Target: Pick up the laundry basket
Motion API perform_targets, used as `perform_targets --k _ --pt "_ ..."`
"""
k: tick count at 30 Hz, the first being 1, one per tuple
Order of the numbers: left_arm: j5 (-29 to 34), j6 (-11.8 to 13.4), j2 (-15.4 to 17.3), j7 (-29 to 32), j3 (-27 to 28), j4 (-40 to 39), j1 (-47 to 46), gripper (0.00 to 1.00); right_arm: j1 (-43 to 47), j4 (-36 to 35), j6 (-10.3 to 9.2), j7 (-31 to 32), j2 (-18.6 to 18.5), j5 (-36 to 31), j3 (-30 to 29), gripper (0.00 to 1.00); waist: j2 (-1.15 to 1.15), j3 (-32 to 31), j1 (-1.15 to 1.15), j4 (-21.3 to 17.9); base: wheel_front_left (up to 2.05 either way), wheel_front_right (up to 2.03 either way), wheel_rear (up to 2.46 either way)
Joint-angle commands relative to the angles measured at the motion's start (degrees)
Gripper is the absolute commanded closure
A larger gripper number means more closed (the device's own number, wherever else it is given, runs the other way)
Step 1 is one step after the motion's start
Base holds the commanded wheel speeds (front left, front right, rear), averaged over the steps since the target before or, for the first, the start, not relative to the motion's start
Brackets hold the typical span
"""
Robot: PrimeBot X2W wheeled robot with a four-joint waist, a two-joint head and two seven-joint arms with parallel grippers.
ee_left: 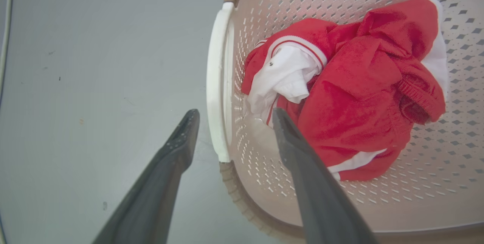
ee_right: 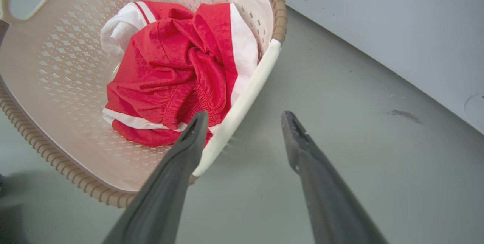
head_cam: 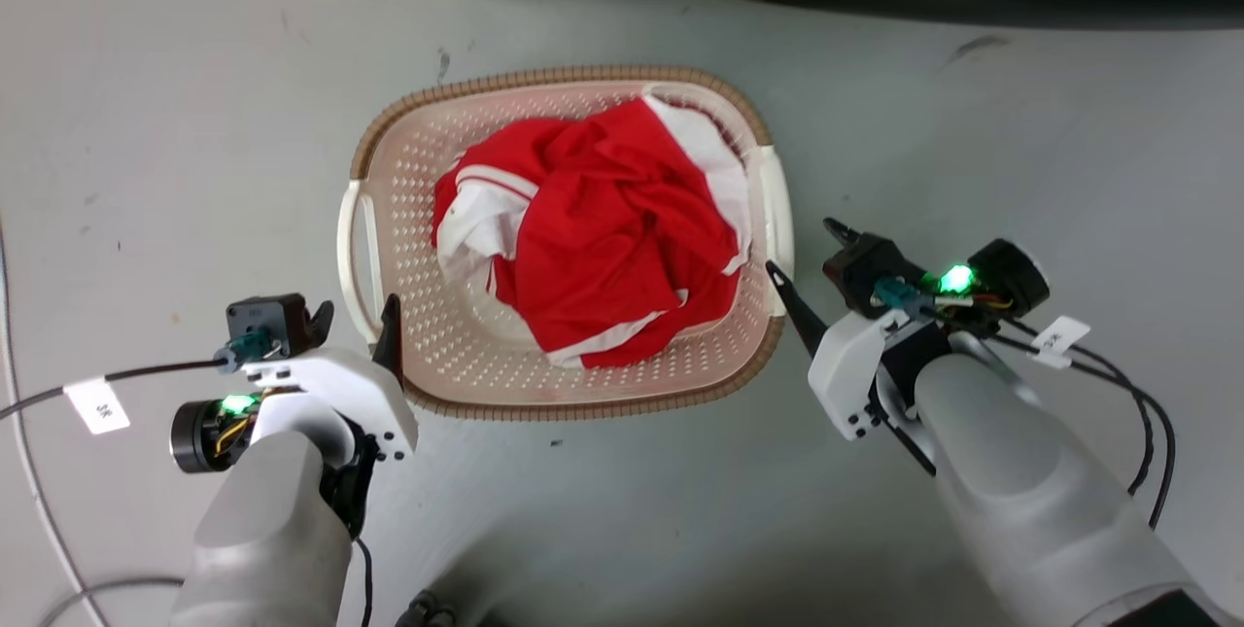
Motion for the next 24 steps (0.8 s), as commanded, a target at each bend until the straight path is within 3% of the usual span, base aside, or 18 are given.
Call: perform_targets --k 1,14,24 --pt "-0.45 -0.04 -0.18 -0.16 -0.59 0.76 -1.46 0.00 -1.73 0.83 -0.04 -0.09 -0.04 -0.13 -0.11 0.00 0.00 2.05 -0.01 1.20 0.00 0.00 0.00" --pt "-4.24 -0.05 -1.10 -0.16 -6.13 3.60 -7.02 0.00 -7.81 4.67 -0.06 1.88 -0.14 -4.08 -2.26 0.00 0.00 9.23 -0.01 3.69 0.00 0.00 0.00" --pt "-7.11 -0.05 -2.08 -0.15 -10.33 5.34 -8.86 0.00 -9.19 5.14 -0.14 3.03 -0.23 -7.92 -5.05 0.00 0.00 11.35 -0.01 4.71 0.00 0.00 0.00"
